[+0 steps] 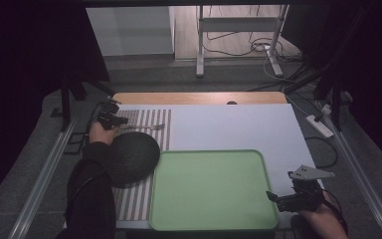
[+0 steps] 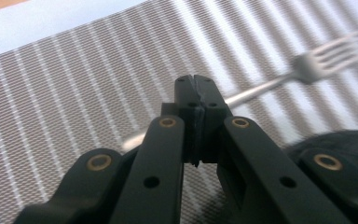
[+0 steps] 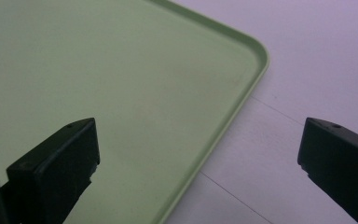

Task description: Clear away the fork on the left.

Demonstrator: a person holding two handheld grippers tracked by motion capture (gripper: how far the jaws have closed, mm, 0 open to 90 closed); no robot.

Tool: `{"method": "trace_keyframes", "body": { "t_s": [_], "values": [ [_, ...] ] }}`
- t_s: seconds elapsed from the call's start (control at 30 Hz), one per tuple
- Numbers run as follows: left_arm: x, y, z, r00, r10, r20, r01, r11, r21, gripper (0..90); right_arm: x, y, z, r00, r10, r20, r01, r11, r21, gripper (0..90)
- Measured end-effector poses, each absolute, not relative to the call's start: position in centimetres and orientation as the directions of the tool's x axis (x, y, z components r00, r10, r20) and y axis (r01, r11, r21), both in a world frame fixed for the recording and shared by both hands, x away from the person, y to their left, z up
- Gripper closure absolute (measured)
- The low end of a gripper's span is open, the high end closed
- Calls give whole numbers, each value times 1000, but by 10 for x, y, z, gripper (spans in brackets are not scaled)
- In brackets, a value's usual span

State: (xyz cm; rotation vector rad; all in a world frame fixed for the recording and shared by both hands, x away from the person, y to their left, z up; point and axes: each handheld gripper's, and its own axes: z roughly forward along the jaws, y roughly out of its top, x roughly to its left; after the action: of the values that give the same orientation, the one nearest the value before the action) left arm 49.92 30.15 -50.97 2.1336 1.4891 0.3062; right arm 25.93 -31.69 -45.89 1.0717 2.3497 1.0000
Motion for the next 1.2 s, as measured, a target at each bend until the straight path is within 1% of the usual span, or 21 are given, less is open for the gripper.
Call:
{"method": "trace_keyframes", "body": {
  "t_s": [0.03, 0.1, 0.17, 0.23, 0.37, 0.6, 0.8, 0.93, 1.13, 1.2],
  "values": [
    [502, 303, -511, 362, 928, -88, 813, -268, 517, 890, 259, -317, -459, -643, 765, -39, 502, 460, 732, 0],
    [506, 306, -516, 338, 938, -81, 827, -255, 501, 890, 259, -317, -459, -644, 764, -39, 502, 460, 732, 0],
    [509, 309, -521, 329, 941, -79, 836, -252, 487, 890, 259, -317, -459, -644, 764, -38, 502, 460, 732, 0],
    [511, 309, -525, 330, 943, -50, 843, -270, 465, 890, 259, -317, -459, -644, 764, -37, 503, 459, 732, 0],
    [508, 311, -526, 328, 942, -73, 847, -259, 464, 891, 259, -317, -459, -642, 766, -34, 504, 456, 734, 0],
    [496, 312, -521, 383, 919, -96, 864, -320, 389, 891, 259, -317, -459, -645, 763, -39, 501, 461, 733, 0],
    [488, 313, -519, 417, 899, -132, 870, -353, 344, 891, 259, -316, -459, -649, 759, -42, 498, 467, 731, 0],
    [487, 311, -517, 436, 889, -136, 868, -377, 324, 891, 259, -316, -459, -650, 759, -44, 498, 469, 730, 0],
    [486, 311, -517, 442, 884, -151, 867, -378, 324, 891, 259, -316, -459, -651, 758, -45, 497, 470, 730, 0],
    [486, 313, -515, 437, 888, -141, 863, -369, 346, 890, 258, -316, -459, -651, 758, -45, 496, 470, 730, 0]
  ]
}}
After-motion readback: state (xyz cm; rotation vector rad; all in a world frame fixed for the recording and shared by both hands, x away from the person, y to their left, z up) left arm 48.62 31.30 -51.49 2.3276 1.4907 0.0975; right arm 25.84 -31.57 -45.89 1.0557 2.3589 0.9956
